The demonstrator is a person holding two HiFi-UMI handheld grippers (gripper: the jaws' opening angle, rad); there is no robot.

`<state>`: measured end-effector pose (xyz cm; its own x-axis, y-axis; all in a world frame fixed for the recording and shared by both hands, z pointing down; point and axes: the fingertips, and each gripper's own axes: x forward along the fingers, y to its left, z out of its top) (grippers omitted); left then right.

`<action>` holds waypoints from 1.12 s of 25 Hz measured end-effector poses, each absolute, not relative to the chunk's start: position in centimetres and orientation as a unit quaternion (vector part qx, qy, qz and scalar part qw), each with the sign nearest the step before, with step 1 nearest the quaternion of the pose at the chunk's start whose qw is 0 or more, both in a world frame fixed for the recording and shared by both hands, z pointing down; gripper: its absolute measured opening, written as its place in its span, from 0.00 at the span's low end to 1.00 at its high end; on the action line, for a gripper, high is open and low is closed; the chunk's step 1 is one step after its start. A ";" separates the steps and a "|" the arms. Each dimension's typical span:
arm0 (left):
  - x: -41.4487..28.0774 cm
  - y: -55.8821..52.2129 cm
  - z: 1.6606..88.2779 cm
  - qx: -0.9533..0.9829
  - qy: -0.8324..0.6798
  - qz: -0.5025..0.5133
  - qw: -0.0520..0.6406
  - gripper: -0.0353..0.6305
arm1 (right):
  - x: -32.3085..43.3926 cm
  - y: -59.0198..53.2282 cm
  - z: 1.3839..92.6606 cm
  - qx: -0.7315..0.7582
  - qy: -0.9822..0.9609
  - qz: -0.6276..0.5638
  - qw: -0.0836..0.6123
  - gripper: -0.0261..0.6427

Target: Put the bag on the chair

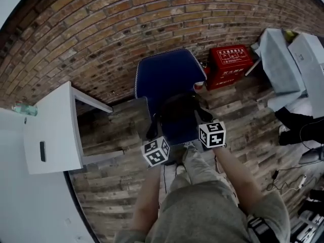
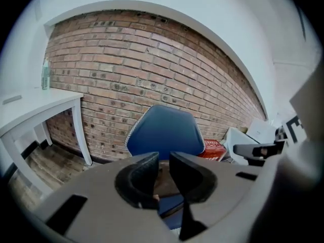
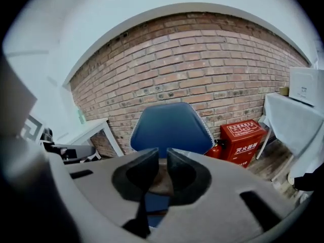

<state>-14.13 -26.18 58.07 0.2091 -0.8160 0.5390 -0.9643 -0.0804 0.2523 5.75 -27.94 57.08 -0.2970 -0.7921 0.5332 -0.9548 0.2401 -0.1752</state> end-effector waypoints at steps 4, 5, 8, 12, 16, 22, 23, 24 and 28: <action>-13.9 -23.4 56.0 0.731 -0.608 0.125 0.284 0.12 | 5.6 -24.9 54.6 0.576 -0.768 0.234 0.155 0.08; -13.7 -22.7 55.6 0.734 -0.604 0.125 0.283 0.11 | 5.6 -24.1 54.0 0.577 -0.768 0.233 0.151 0.07; -13.4 -20.5 54.4 0.744 -0.594 0.124 0.279 0.10 | 5.2 -21.9 52.5 0.574 -0.774 0.227 0.144 0.06; -13.7 -17.8 52.9 0.751 -0.586 0.116 0.281 0.09 | 4.9 -19.1 50.6 0.572 -0.779 0.218 0.137 0.05; -14.5 -15.6 51.5 0.751 -0.586 0.117 0.282 0.08 | 4.6 -16.5 49.0 0.571 -0.782 0.217 0.125 0.05; -15.7 -12.9 49.4 0.761 -0.572 0.127 0.277 0.07 | 3.4 -13.5 46.7 0.567 -0.789 0.208 0.112 0.05; -15.8 -12.4 49.2 0.763 -0.569 0.128 0.279 0.07 | 3.2 -13.0 46.4 0.566 -0.790 0.206 0.111 0.05; -15.9 -11.9 49.0 0.765 -0.565 0.128 0.282 0.07 | 3.1 -12.5 46.2 0.565 -0.791 0.206 0.110 0.05; -16.0 -10.4 48.3 0.776 -0.549 0.127 0.283 0.07 | 2.4 -11.1 45.4 0.557 -0.797 0.208 0.104 0.04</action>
